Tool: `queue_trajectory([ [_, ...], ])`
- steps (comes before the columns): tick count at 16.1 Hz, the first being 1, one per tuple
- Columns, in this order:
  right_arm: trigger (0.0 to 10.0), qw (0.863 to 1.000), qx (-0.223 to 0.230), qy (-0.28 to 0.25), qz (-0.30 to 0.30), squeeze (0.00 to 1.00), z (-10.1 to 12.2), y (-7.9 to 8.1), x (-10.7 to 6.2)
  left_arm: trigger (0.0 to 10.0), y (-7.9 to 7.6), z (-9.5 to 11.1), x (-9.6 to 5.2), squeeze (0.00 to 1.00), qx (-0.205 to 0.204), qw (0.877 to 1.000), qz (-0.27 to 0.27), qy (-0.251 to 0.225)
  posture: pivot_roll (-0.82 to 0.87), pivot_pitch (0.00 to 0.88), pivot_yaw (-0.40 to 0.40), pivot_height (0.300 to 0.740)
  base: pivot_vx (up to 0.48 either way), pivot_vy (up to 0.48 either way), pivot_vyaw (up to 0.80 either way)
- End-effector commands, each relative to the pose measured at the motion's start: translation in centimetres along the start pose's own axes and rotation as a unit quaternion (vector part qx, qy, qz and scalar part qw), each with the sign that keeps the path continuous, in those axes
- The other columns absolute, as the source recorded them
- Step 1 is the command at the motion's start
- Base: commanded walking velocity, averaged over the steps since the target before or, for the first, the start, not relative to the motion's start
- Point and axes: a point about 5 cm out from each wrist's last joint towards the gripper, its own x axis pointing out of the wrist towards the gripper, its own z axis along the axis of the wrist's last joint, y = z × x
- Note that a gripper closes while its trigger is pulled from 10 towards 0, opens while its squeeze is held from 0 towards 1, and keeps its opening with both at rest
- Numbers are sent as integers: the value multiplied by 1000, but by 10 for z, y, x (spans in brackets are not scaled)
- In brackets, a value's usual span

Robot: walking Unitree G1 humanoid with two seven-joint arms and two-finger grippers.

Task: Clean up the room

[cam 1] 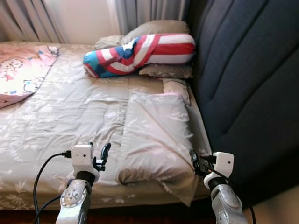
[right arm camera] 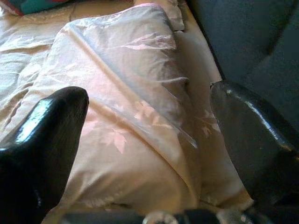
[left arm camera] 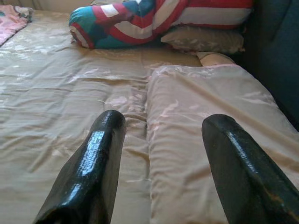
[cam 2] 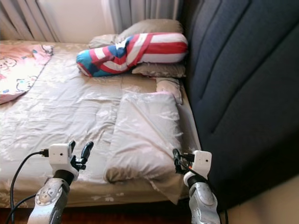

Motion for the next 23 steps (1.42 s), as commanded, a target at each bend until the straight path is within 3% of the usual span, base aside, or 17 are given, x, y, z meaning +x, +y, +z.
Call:
queue_trajectory([
  [1,10000,1000,-1,-7,-1,0,4,-2,0,10000,-2,6,2,0,-5,1000,-5,-11,-10,63,-90,740,311,0,0],
  [12,10000,1000,0,-1,2,0,3,-1,1,10000,-2,6,3,0,-5,1000,-4,-13,-8,59,-92,740,322,0,0],
  [23,10000,1000,2,1,3,0,2,1,0,10000,1,7,4,0,-8,1000,-2,-6,-5,65,-91,740,0,64,0],
])
